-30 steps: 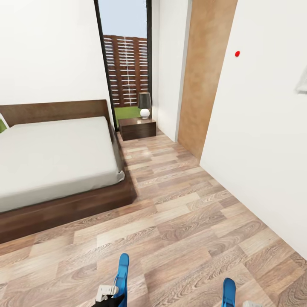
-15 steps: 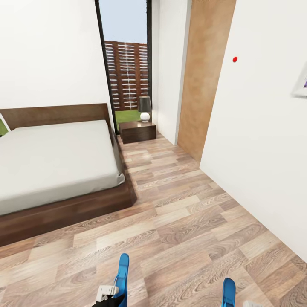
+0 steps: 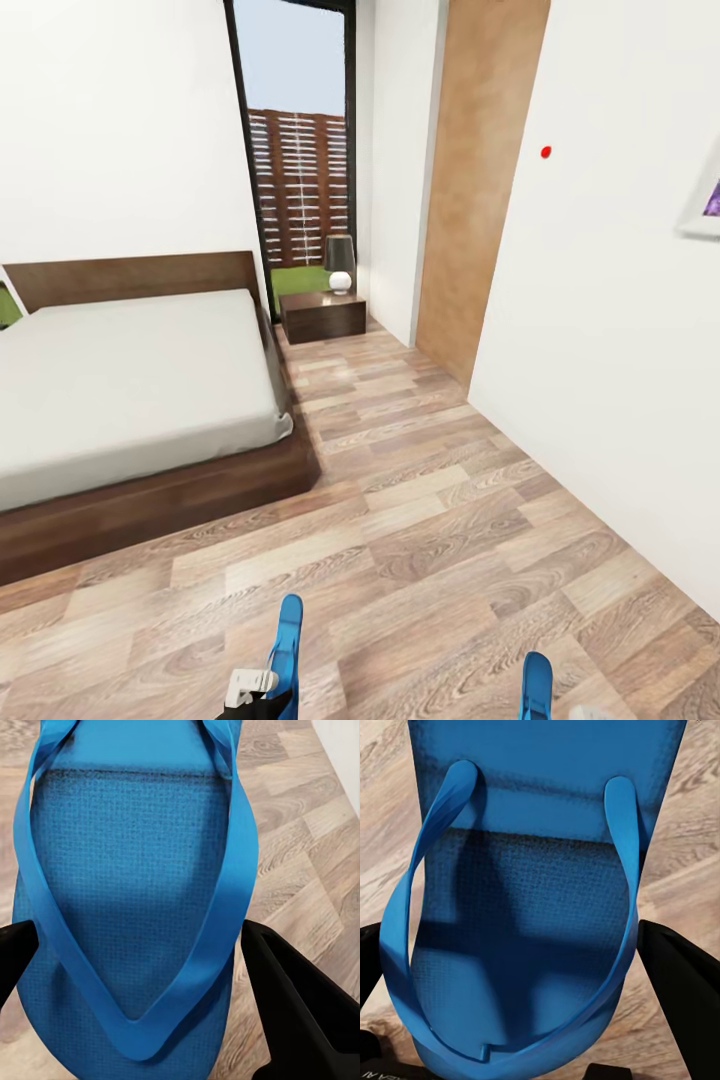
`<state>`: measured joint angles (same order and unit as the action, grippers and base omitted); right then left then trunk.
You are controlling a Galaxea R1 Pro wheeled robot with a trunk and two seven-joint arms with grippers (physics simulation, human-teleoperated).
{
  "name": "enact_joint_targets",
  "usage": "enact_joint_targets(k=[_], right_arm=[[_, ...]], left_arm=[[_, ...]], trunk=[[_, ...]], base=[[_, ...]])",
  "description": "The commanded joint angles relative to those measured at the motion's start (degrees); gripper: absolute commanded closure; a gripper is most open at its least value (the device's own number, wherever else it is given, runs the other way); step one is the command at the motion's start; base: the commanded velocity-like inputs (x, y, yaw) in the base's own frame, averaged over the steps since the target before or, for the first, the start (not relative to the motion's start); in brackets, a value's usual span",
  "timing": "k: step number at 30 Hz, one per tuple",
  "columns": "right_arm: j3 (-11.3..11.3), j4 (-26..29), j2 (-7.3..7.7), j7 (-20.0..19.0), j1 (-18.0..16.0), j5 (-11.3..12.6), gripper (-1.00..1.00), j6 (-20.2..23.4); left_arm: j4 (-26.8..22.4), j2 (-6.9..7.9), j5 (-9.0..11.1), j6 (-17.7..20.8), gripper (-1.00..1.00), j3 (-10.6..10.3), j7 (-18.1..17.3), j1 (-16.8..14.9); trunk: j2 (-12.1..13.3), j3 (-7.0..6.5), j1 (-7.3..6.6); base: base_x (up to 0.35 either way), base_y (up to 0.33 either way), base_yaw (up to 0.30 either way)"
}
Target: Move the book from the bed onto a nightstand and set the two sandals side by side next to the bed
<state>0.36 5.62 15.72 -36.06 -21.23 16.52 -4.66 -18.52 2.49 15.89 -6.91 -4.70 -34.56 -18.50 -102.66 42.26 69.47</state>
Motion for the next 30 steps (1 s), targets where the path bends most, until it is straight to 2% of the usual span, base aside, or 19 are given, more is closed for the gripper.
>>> enact_joint_targets(k=[1,21,30], right_arm=[[0.08,-0.08,0.01,-0.19,-0.04,0.18,1.0,-0.18],[0.08,-0.08,0.02,-0.14,-0.04,0.12,1.0,-0.18],[0.08,-0.08,0.03,-0.14,-0.04,0.14,1.0,-0.18]], left_arm=[[0.07,0.04,0.37,-0.37,1.0,-0.49,0.02,-0.04],[0.07,0.06,0.37,-0.36,1.0,-0.49,-0.02,-0.04],[0.07,-0.41,0.45,-0.3,1.0,-0.49,0.01,-0.04]], trunk=[[-0.02,-0.05,-0.01],[-0.02,-1.0,-0.01],[-0.02,-1.19,-0.01]], base=[[0.0,0.0,0.0],[0.002,0.0,-0.011],[0.26,-0.005,-0.014]])
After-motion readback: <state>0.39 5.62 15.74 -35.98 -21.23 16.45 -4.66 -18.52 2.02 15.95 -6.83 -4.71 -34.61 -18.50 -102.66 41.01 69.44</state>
